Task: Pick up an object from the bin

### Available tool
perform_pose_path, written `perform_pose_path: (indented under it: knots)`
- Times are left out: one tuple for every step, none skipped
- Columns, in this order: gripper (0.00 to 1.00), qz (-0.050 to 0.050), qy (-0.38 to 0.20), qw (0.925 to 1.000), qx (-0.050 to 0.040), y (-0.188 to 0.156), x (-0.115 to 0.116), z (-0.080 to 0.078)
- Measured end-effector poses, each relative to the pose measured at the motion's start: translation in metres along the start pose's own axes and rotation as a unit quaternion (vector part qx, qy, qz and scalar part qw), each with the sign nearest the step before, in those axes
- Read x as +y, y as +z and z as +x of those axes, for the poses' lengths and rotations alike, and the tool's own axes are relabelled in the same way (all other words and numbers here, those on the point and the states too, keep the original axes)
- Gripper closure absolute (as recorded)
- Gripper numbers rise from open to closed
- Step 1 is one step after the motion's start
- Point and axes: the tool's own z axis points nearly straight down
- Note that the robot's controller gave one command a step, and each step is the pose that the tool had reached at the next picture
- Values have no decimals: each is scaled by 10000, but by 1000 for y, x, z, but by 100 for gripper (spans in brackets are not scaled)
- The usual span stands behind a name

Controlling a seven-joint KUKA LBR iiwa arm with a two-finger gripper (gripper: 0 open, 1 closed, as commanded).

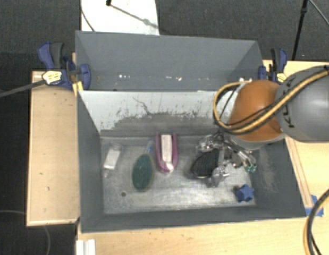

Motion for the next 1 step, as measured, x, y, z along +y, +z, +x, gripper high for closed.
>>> perform_pose_path:
  knots:
    - [100, 9, 3, 10000, -10, -2, -2, 0]
